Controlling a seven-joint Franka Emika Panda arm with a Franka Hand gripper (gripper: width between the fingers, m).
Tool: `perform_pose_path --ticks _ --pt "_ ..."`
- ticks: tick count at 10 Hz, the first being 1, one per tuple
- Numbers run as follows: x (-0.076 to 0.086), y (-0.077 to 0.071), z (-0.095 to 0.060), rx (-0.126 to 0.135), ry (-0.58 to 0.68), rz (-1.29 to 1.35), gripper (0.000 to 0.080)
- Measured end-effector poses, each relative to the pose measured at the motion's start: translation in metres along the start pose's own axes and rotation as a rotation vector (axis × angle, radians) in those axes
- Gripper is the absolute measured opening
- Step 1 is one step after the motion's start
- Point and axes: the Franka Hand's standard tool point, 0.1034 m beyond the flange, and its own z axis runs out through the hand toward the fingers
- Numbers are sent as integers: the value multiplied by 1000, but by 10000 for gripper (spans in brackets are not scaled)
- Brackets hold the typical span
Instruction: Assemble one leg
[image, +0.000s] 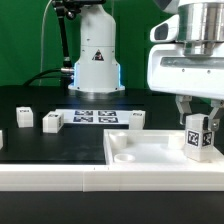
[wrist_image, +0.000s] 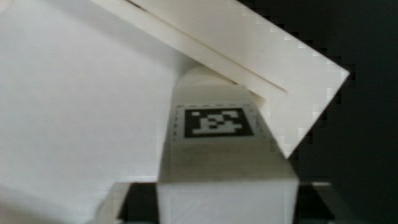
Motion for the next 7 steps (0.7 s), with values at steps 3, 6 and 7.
perform_pose_path --ticks 3,6,7 --pt "1 2 0 -1 -17 168 294" --pt "0 1 1 0 -18 180 498" --pt "0 1 1 1 -18 136 616"
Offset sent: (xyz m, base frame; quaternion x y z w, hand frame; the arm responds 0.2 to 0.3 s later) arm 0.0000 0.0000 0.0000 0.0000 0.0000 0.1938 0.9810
